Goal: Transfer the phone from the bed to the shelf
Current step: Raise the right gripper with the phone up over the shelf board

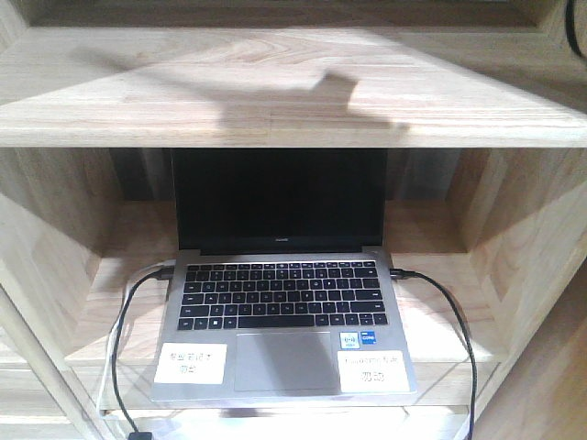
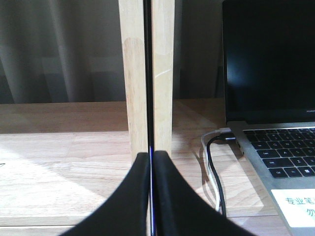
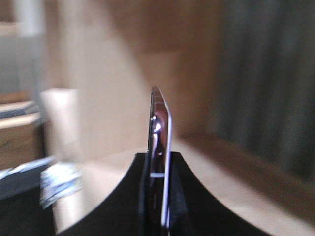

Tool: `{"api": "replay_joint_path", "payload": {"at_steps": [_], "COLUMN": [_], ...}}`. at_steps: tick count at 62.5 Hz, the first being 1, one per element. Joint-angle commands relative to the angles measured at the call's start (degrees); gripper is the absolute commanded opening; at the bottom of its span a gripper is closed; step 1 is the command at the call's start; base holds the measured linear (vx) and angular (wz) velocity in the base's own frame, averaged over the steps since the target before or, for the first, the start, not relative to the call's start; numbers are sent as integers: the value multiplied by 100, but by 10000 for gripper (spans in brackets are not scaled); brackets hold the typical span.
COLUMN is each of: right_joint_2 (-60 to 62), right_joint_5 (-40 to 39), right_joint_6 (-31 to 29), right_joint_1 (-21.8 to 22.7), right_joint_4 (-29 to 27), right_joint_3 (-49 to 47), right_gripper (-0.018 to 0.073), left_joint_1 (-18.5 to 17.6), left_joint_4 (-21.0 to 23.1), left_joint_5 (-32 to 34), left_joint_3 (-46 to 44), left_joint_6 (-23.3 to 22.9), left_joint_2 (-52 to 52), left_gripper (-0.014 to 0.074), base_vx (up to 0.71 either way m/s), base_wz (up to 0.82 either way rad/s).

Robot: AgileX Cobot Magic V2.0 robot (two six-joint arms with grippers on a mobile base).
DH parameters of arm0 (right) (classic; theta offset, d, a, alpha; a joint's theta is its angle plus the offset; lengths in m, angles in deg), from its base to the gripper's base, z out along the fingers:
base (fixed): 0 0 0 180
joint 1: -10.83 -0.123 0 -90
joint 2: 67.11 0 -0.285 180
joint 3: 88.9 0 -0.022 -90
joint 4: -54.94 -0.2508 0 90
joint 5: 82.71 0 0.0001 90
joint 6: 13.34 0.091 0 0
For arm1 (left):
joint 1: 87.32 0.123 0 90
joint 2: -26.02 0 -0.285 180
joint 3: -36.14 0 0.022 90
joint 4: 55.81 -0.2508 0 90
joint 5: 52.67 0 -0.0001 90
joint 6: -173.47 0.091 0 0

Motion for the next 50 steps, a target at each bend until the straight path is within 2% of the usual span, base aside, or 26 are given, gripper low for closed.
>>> {"api": "replay_joint_path", "payload": {"at_steps": [1,30,50], "right_joint_2": [-168,-1811,-2340], "right_joint_5": [-427,-138,20], "right_joint_6": [31,282,425], "right_joint_1": [8,8,8], "right_joint_4": [-313,-238,-205], "right_joint_3": [-322,-1540,-1699], "right_gripper": [-4,-4,-4], "left_joint_1": [-16,-16,-16], "left_joint_4": [34,34,34], "left_joint_5": [391,391,391], "left_joint_3": [3,3,3], "left_joint_6": [-22,-22,-22], "left_joint_2": [29,29,29], "left_gripper": [1,1,1], "base_vx": [0,0,0], "base_wz": [0,0,0]}}
